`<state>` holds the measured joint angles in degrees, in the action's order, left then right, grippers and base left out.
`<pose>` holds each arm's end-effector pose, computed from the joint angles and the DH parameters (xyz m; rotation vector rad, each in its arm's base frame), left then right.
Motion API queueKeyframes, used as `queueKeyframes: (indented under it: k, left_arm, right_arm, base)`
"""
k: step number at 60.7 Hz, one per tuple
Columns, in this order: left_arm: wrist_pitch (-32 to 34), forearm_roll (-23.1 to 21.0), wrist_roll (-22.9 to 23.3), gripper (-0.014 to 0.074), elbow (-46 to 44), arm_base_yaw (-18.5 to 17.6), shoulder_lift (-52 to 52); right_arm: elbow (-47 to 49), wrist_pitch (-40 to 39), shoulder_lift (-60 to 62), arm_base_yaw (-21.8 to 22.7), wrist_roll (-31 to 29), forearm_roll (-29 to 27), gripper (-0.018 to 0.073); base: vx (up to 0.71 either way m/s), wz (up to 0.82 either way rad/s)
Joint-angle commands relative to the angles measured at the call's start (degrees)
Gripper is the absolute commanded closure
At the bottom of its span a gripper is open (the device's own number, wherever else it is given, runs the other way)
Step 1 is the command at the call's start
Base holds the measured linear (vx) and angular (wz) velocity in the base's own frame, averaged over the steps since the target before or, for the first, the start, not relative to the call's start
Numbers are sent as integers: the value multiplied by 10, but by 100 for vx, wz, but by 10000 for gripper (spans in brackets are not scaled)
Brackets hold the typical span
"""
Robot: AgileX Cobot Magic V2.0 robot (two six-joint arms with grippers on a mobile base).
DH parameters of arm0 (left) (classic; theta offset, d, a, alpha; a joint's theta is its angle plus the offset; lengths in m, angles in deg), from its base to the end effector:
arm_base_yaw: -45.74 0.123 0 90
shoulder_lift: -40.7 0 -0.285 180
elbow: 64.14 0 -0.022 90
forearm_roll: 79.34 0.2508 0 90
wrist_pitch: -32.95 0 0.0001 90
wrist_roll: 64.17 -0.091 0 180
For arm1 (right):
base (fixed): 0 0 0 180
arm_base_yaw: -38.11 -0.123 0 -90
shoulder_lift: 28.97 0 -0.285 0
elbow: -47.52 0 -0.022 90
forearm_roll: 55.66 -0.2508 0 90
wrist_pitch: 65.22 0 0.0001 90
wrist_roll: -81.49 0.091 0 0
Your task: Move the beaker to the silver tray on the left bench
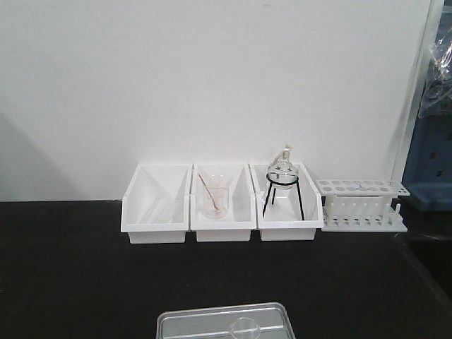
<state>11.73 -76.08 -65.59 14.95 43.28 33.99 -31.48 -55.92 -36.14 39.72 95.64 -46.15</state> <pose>0.0525 -0.0004 0.1699 0.0985 1.8649 0.0433 0.0565 -0.0040 0.1887 0.1127 1.6603 0.0195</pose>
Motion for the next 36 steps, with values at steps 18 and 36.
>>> queueKeyframes:
  k: [18,36]
  left_arm:
    - [43,-2,1,595,11,-4,4]
    - [43,-2,1,595,11,-4,4]
  right_arm:
    - [-3,-56,7,1,1,4,571]
    - [-3,-56,7,1,1,4,571]
  base:
    - [0,0]
    - [0,0]
